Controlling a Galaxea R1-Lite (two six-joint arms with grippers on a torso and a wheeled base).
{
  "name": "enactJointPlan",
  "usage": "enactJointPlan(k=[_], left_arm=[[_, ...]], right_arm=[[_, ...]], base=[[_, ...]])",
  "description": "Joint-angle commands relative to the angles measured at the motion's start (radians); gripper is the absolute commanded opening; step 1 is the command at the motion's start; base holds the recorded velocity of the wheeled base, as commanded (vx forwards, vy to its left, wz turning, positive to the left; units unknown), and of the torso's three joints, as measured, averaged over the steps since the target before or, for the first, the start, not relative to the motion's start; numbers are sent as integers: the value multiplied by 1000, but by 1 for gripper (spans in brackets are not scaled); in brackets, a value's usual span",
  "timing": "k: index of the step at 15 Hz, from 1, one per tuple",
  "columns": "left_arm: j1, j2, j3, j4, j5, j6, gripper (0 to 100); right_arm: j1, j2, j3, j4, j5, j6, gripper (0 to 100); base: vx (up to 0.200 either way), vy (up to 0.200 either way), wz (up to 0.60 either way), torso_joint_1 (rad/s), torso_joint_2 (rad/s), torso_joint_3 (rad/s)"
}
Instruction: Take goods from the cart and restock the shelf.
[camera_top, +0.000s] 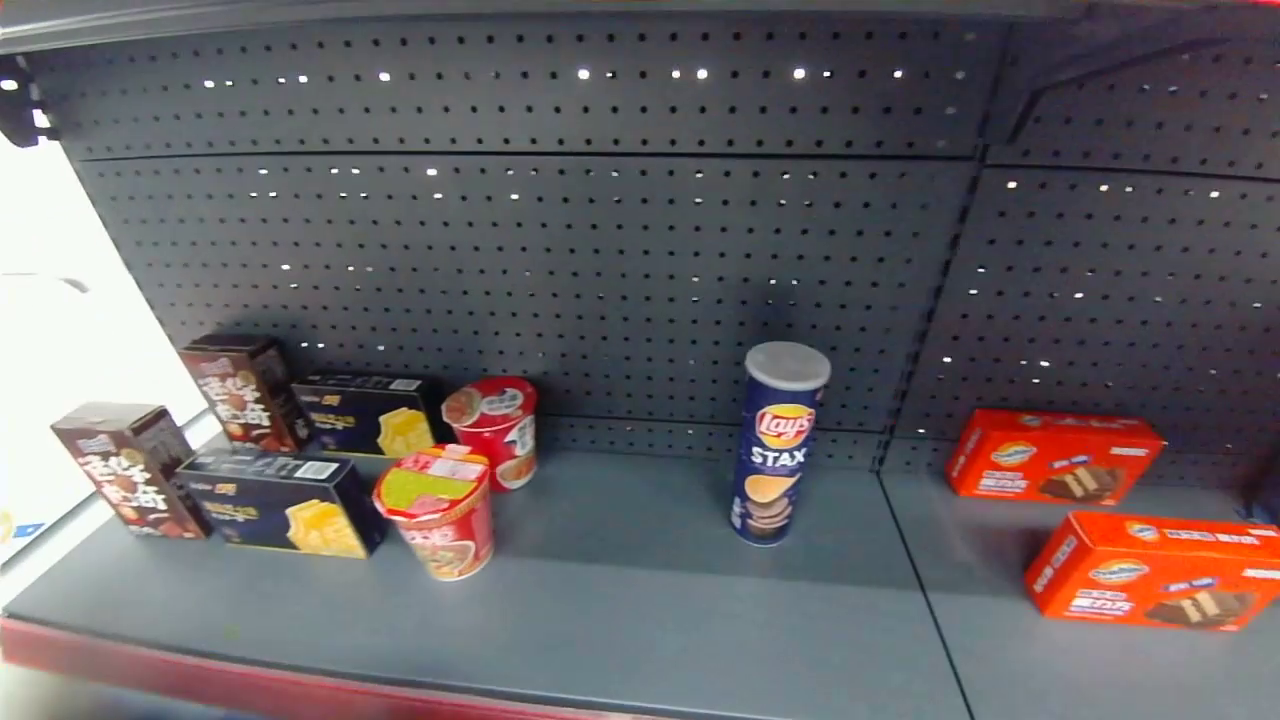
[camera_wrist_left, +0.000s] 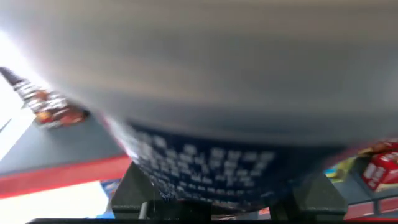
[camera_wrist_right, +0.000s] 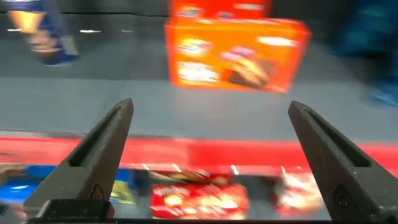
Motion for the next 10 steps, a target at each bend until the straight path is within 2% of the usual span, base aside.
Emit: enactJointPlan(k=[1, 8, 10], left_arm=[[0, 3, 2, 1, 0, 0, 0], [-2, 0, 45, -4, -19, -3, 0], [-2, 0, 54, -7, -19, -3, 0]], right_arm=[[0, 0, 0, 0, 0, 0, 100], [0, 0, 0, 0, 3, 0, 100], [0, 0, 0, 0, 3, 0, 100]], base=[[0, 0, 0, 0, 0, 0], [0, 0, 0, 0, 0, 0], [0, 0, -600, 5, 5, -2]])
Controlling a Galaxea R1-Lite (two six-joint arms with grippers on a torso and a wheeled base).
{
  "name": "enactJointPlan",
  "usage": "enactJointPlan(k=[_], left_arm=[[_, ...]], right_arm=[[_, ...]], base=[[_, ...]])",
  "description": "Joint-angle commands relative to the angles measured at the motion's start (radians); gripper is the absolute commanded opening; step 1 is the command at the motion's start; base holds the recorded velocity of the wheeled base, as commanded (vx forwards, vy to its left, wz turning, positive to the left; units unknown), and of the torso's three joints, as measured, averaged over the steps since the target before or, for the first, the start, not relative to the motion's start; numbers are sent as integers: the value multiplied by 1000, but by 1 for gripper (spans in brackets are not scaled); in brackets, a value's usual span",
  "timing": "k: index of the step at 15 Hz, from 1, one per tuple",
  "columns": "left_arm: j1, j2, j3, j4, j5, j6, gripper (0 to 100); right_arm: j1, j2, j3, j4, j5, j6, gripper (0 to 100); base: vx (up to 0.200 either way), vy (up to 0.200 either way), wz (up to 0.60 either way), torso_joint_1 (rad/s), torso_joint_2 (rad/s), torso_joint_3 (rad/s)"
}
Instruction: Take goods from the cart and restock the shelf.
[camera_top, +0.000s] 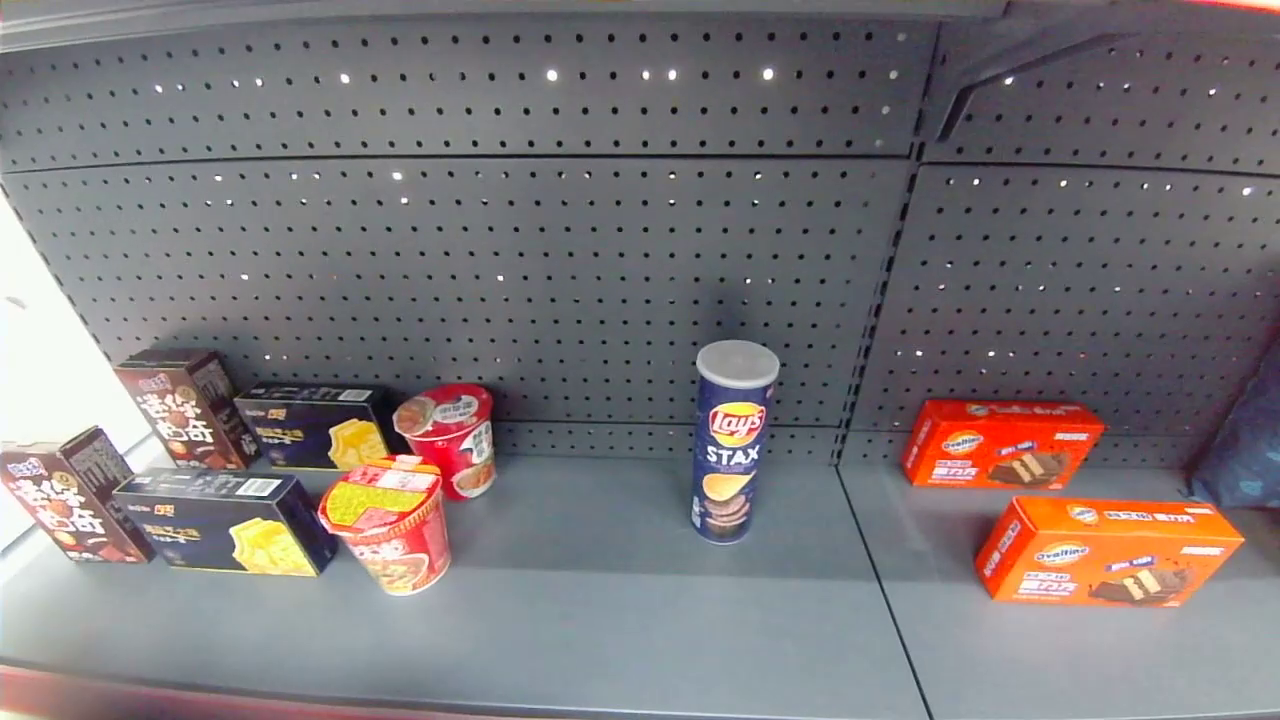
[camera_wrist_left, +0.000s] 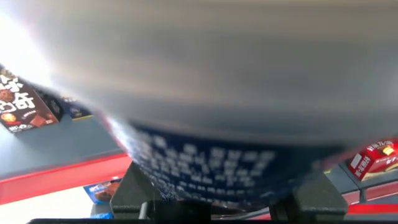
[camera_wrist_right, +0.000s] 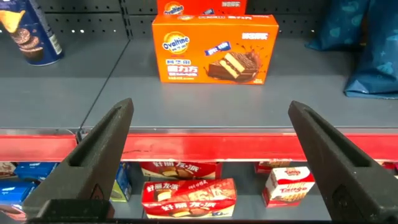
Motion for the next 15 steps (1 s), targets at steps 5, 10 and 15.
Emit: enactJointPlan(k=[5, 10, 15], left_arm=[[2, -9, 5, -1, 3, -1, 0], [6, -37, 5, 0, 11, -23, 0], [6, -35, -8, 3, 11, -23, 0]], right_arm=[[0, 2, 0, 0, 1, -3, 100], [12, 382, -365, 37, 158, -58, 100], [202, 601, -426, -6, 331, -166, 100]], base=[[0, 0, 0, 0, 0, 0], [0, 0, 0, 0, 0, 0], [0, 0, 0, 0, 0, 0]])
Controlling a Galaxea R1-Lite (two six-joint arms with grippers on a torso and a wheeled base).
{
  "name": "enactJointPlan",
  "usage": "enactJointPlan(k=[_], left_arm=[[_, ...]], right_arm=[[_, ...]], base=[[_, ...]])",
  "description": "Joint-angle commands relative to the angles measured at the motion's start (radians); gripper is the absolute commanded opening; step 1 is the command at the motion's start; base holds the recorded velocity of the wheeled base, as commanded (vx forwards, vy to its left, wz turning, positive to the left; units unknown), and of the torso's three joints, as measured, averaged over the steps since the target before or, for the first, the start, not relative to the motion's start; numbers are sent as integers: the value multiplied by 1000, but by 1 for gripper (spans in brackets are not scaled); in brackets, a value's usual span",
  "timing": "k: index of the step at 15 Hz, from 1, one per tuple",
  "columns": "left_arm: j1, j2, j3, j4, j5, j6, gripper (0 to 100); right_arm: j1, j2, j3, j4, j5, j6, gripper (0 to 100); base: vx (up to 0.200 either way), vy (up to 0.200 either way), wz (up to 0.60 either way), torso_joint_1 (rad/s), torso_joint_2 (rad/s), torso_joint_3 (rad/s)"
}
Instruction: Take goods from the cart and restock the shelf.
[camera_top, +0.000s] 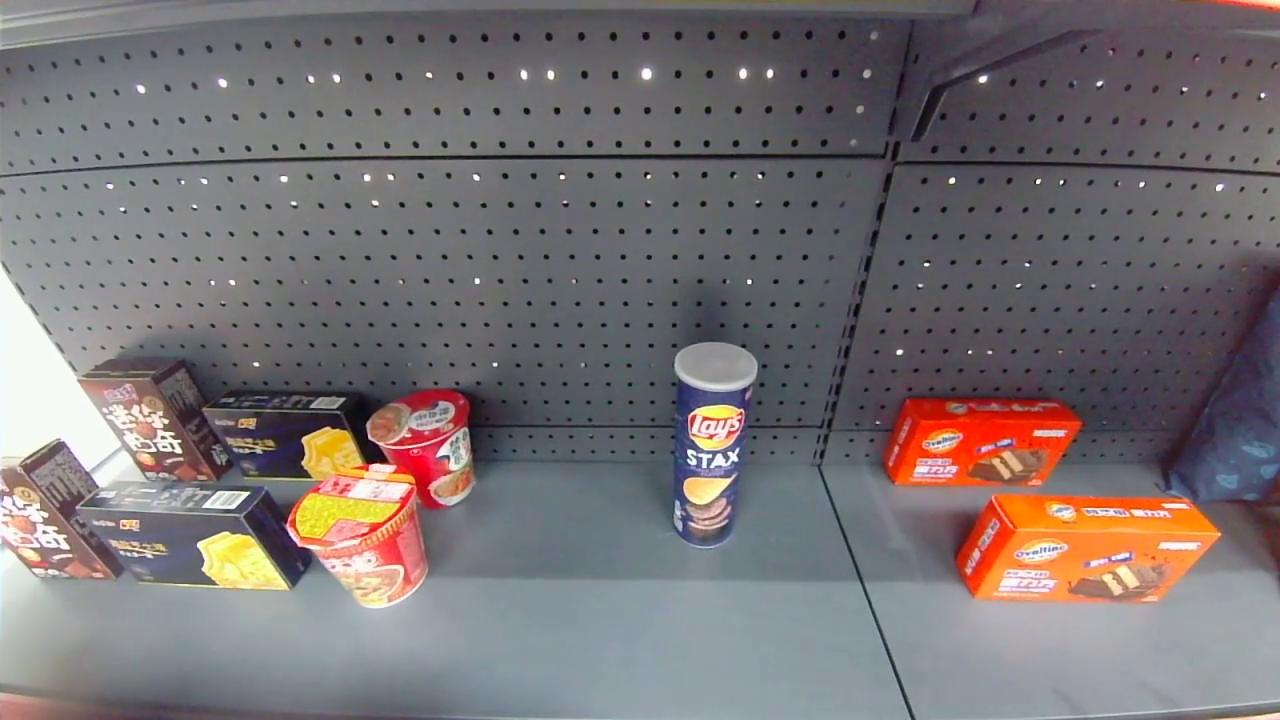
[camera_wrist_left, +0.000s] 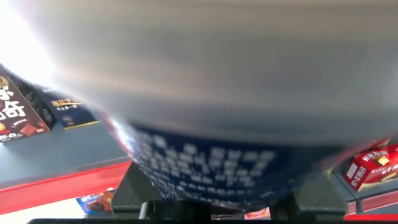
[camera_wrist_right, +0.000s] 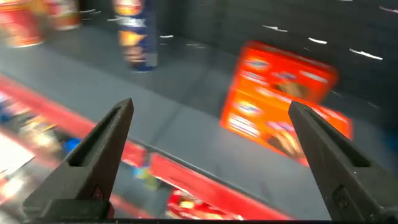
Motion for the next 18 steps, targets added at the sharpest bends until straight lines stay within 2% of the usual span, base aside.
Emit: enactJointPlan(k=[1, 4, 5, 6, 7, 8, 10, 13, 16, 18], left_arm=[[1, 1, -5, 1, 0, 0, 0], [-1, 21, -6, 0, 0, 1, 0], [-2, 29, -15, 0, -1, 1, 0], [-5, 44, -24, 0, -3, 1, 0], [-8, 53, -31, -2, -3, 1, 0], [-8, 64, -38, -2, -4, 1, 0], [-8, 82, -49, -2, -4, 1, 0], [-10, 96, -78, 1, -7, 0, 0], [-21, 128, -126, 20, -6, -8, 0], [-33, 159, -196, 93, -9, -18, 0]], right_arm=[[104, 191, -64, -18, 28, -9, 100], [277, 429, -151, -53, 28, 37, 100], [298, 504, -159, -101, 27, 42, 100], [312, 615, -151, -228, 31, 48, 100], [306, 710, -153, -344, 64, 62, 100], [298, 802, -165, -453, 151, 91, 100], [266, 952, -220, -562, 245, 96, 100], [262, 1103, -327, -584, 260, 80, 100], [245, 1244, -410, -662, 396, 17, 100], [243, 1327, -462, -679, 453, -6, 100]], base=[[0, 0, 0, 0, 0, 0], [0, 0, 0, 0, 0, 0], [0, 0, 0, 0, 0, 0], [0, 0, 0, 0, 0, 0], [0, 0, 0, 0, 0, 0], [0, 0, 0, 0, 0, 0], [0, 0, 0, 0, 0, 0], [0, 0, 0, 0, 0, 0], [0, 0, 0, 0, 0, 0], [0, 0, 0, 0, 0, 0]])
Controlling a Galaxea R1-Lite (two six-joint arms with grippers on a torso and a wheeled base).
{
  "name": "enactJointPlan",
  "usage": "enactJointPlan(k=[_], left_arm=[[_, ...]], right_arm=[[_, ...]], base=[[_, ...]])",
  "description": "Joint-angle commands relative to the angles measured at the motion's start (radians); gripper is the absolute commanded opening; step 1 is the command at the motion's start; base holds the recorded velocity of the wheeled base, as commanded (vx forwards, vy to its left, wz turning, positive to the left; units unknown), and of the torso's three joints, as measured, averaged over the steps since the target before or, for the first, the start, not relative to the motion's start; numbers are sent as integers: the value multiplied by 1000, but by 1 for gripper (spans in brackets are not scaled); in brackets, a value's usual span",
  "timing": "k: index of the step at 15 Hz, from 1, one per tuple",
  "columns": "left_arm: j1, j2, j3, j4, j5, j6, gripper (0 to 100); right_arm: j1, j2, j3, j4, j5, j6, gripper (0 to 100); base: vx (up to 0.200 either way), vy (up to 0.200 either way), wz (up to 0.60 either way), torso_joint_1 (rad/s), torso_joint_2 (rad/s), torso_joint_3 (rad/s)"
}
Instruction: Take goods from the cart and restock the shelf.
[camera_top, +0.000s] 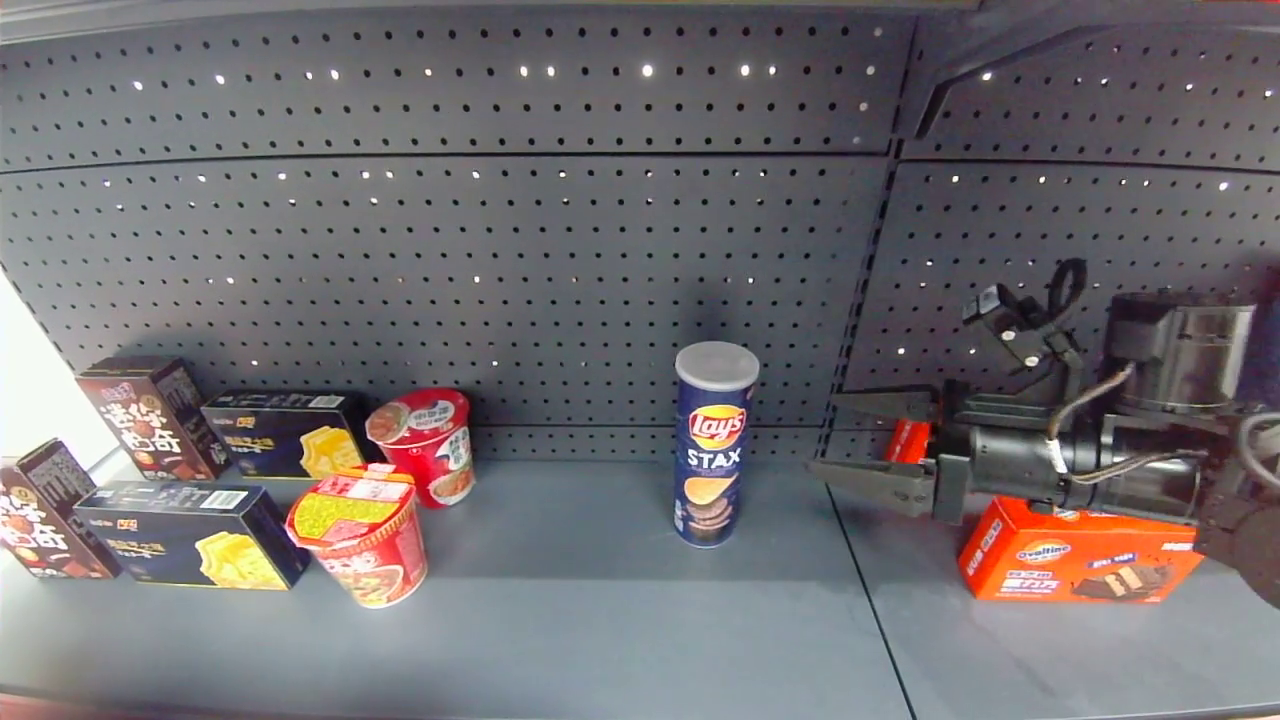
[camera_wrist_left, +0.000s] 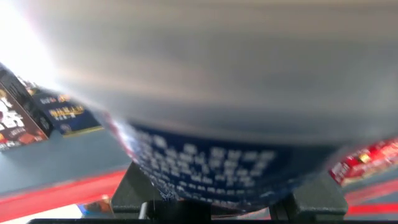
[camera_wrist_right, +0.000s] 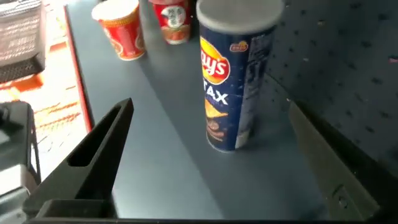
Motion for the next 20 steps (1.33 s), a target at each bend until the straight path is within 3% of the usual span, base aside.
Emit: enactJointPlan(k=[1, 3, 7, 20], left_arm=[[-28, 41, -64, 50, -2, -10, 0], [-69, 41, -67, 52, 4, -10, 0], [-69, 42, -65, 52, 4, -10, 0], [-68, 58, -65, 55, 5, -11, 0]], right_arm=[[-5, 154, -65, -17, 65, -26, 100], [-16, 207, -79, -52, 123, -46, 100], [-18, 296, -138, -66, 214, -62, 100], [47, 572, -408, -89, 260, -66, 100]], base=[[0, 0, 0, 0, 0, 0], [0, 0, 0, 0, 0, 0], [0, 0, 0, 0, 0, 0], [0, 0, 0, 0, 0, 0]])
